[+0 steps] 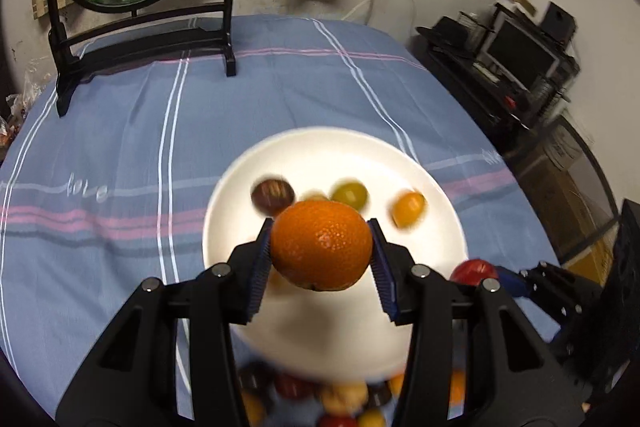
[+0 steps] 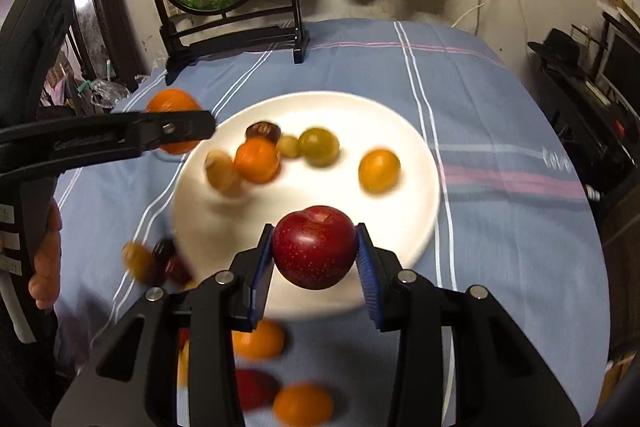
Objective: Organize fruits
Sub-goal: 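Carry the mandarin and red apple over the white plate and open both tools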
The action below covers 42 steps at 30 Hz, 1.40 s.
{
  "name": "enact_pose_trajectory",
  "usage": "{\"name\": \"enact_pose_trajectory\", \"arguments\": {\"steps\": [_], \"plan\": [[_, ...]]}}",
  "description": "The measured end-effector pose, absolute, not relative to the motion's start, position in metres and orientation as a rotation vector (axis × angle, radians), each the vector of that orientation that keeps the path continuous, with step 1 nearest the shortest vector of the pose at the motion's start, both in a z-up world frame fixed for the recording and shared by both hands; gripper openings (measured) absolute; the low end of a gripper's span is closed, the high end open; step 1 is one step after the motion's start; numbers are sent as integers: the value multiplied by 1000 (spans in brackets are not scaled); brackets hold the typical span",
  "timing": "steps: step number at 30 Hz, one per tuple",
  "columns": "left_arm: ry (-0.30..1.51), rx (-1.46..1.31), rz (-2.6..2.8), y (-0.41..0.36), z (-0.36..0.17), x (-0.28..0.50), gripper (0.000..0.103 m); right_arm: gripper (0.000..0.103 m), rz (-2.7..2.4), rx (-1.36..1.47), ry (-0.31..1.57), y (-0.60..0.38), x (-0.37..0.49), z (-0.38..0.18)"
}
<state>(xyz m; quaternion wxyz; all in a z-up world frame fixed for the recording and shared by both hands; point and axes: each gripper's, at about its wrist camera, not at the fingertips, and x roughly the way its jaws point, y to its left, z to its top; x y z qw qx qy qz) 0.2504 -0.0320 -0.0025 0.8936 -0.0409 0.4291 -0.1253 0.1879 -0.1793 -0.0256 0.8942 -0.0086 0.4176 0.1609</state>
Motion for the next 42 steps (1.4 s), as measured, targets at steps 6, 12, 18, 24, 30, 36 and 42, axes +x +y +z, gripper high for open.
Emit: {"name": "enact_pose_trajectory", "arguments": {"steps": [6,12,18,24,30,36,42], "plan": [[964,-96,-241,-42,-26,308,47,39,325,-45,906,-169,245,-40],[1009,-76,-239,-57,-47,341,47,39,343,-58,939,-160,267,-59],[1014,-67,-233,-60,-55,349,53,41,344,-26,913,-167,272,-59],[930,-99,-234,-45,-19,327,69,62,327,-27,897,-171,257,-44],[828,-112,-279,-24,21,248,75,63,322,2,895,-188,202,-21],[786,-99,-286,-2,8,144,82,63,334,82,915,-207,125,-27],[793,-115,-216,23,-30,79,82,63,306,139,940,-216,82,-41]]}}
